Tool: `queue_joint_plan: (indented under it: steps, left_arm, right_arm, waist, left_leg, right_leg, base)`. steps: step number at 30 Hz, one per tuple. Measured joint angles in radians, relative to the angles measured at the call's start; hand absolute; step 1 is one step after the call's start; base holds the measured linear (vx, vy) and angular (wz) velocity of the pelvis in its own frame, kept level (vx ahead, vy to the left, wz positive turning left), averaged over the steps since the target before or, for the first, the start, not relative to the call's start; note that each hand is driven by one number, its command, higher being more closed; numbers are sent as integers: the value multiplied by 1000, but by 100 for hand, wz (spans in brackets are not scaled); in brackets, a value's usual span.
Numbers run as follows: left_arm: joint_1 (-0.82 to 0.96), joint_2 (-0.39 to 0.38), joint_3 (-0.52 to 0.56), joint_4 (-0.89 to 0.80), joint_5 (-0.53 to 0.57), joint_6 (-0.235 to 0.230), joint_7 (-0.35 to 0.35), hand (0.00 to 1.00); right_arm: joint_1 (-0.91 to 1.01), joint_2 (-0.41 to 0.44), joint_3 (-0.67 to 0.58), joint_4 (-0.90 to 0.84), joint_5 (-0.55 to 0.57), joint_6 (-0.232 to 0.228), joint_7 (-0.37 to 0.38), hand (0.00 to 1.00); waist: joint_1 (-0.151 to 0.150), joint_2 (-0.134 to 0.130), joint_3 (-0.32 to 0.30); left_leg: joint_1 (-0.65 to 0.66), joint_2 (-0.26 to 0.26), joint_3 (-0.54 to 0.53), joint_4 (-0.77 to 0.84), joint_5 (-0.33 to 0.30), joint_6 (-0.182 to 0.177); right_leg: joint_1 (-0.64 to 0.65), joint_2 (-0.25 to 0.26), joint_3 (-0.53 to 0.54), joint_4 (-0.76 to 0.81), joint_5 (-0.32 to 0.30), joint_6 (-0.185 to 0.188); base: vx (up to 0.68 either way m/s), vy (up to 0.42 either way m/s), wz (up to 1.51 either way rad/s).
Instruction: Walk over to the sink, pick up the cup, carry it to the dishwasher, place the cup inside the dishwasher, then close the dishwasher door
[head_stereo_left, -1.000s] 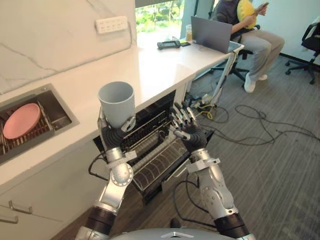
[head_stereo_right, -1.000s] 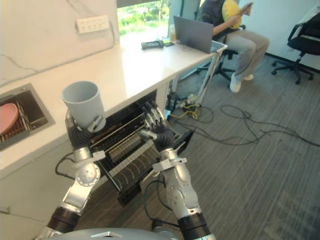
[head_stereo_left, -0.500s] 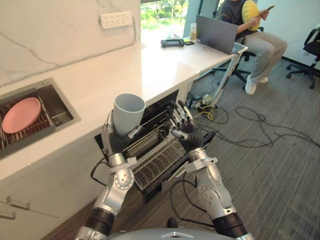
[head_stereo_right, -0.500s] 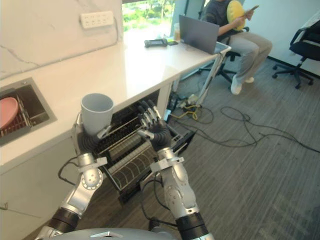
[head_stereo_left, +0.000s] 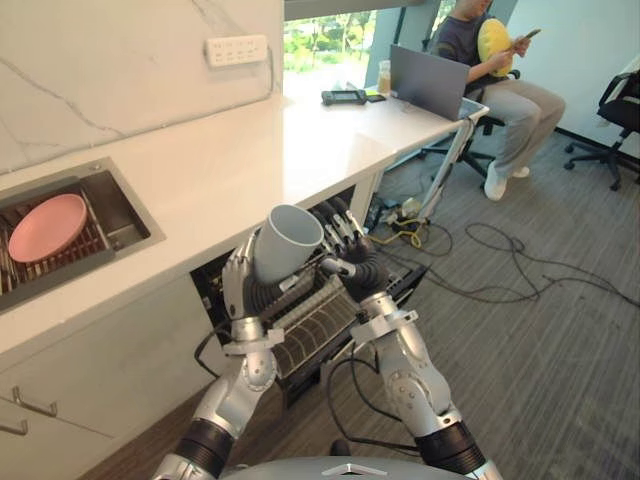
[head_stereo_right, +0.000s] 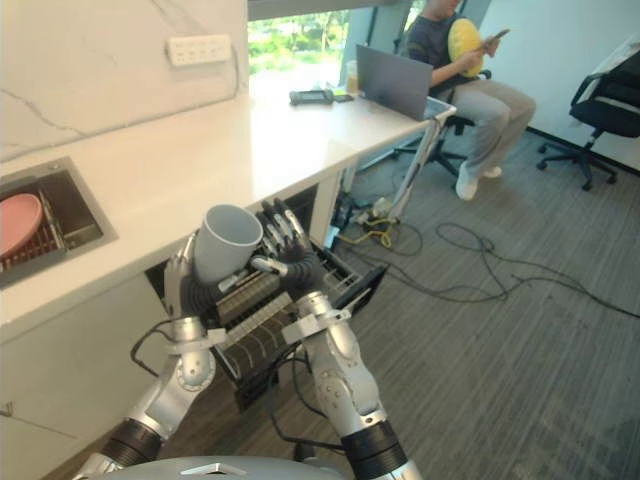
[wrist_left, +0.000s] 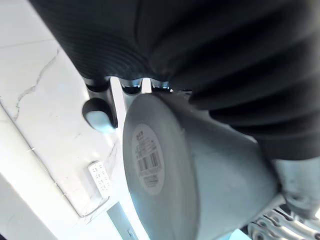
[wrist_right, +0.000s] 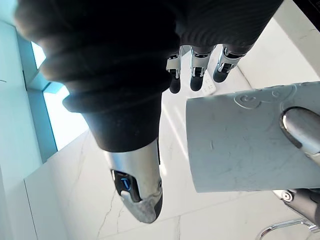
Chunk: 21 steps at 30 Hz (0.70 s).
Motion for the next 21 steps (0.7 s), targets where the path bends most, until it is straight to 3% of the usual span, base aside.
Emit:
queue_joint_plan:
  steps: [11, 21]
  left_arm:
    - [0, -1, -42, -9, 0, 9, 4, 100]
    - [0, 0, -57, -10, 40, 9, 4, 100]
  right_arm:
    - [0, 1, 56, 10, -41, 45, -84, 0]
    - [0, 0, 70, 27, -78, 77, -102, 0]
  waist:
    - [-2, 5, -8]
    - [-3, 6, -39]
  left_leg:
    - [-9, 1, -4, 0, 0, 0]
    - [-9, 2, -7, -2, 1, -1]
  right_leg:
    - [-8, -4, -9, 0, 0, -9]
    - [-7, -5, -25, 0, -5, -9]
  base:
    - [-1, 1, 0]
    - [0, 0, 0]
